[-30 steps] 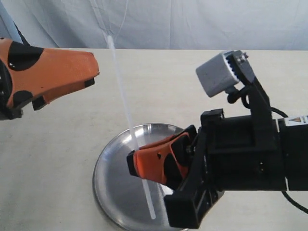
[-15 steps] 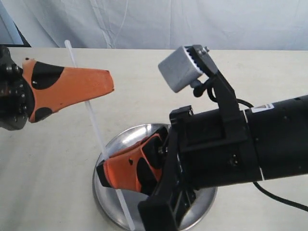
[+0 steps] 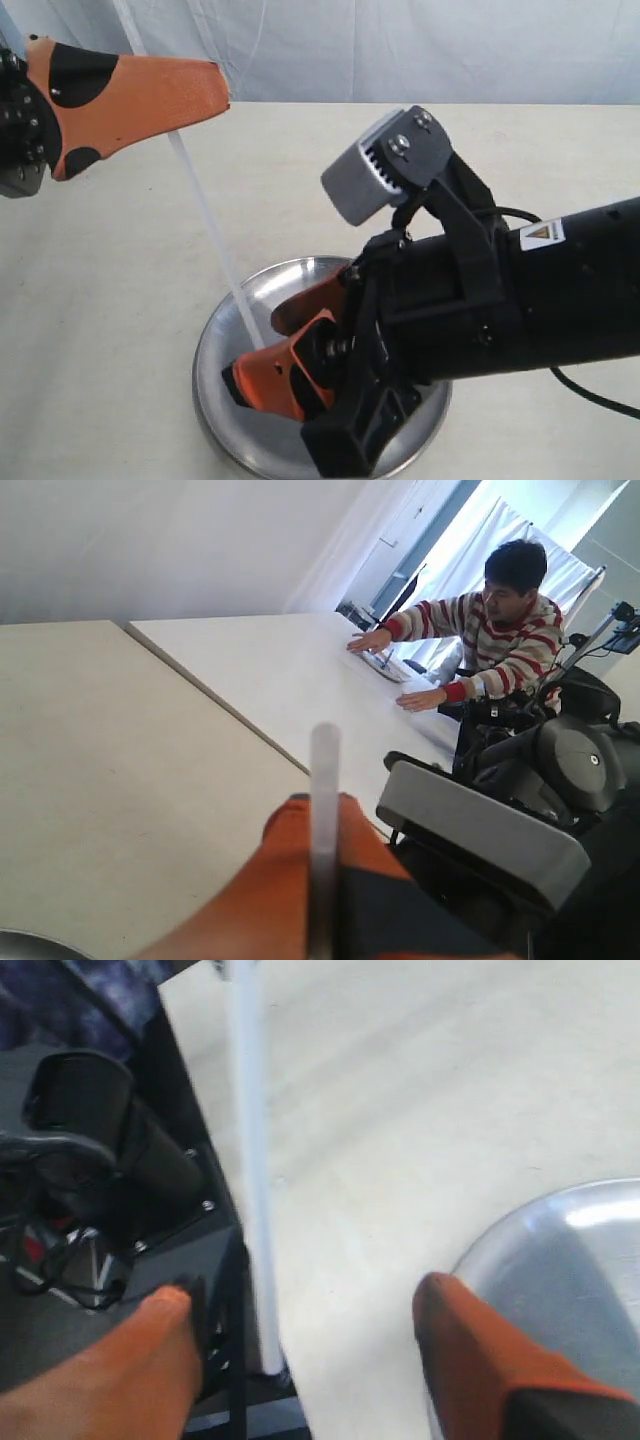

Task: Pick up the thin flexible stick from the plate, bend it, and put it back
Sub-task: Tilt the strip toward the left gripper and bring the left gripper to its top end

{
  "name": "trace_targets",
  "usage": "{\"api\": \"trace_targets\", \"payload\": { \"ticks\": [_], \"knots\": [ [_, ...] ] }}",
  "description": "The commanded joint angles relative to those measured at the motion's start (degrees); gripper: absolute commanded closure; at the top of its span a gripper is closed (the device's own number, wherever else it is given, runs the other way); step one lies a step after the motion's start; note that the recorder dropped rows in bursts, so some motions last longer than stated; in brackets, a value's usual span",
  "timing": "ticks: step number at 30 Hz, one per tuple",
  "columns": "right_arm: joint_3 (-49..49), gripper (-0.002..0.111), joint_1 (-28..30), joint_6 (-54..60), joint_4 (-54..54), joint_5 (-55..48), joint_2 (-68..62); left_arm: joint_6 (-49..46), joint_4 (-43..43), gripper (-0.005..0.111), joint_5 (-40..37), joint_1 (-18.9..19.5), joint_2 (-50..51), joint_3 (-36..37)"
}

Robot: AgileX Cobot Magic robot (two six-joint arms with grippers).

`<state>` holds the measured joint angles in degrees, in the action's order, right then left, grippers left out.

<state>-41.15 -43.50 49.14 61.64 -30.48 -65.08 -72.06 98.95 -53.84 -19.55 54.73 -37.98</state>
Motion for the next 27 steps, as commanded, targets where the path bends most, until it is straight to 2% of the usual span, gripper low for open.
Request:
{"api": "trace_targets", "payload": {
  "ticks": [1,7,15,21,23,25,26,27],
  "knots": [
    [0.3,0.051,0.1,-2.8,-1.0,3.5,0.2,-0.4,1.0,0.106,0.1,-0.1,0.0,-0.3],
    [0.3,0.057,0.1,-2.6,4.9,5.4,0.2,-0.4,1.0,0.106,0.3,-0.1,0.0,-0.3],
    [0.3,0.057,0.1,-2.6,5.9,5.3,-1.6,0.0,1.0,0.106,0.1,-0.1,0.0,-0.3],
    [0.3,0.058,0.1,3.2,13.6,4.2,-6.9,0.1,1.0,0.106,-0.5,-0.1,0.0,-0.3],
    [0.2,0.073,0.1,3.4,13.7,3.4,-7.5,0.1,1.0,0.106,-0.5,-0.1,0.0,-0.3],
    [0.2,0.1,0.1,3.4,13.6,3.3,-7.1,0.1,1.0,0.106,-0.5,-0.1,0.0,-0.3],
    [0.2,0.108,0.1,3.8,13.6,3.3,-6.6,0.1,0.4,0.106,-0.5,-0.1,0.0,-0.3],
    [0.2,0.108,0.1,4.2,13.6,3.3,-6.3,0.1,0.0,0.106,-0.5,-0.1,0.0,-0.3]
  ]
}}
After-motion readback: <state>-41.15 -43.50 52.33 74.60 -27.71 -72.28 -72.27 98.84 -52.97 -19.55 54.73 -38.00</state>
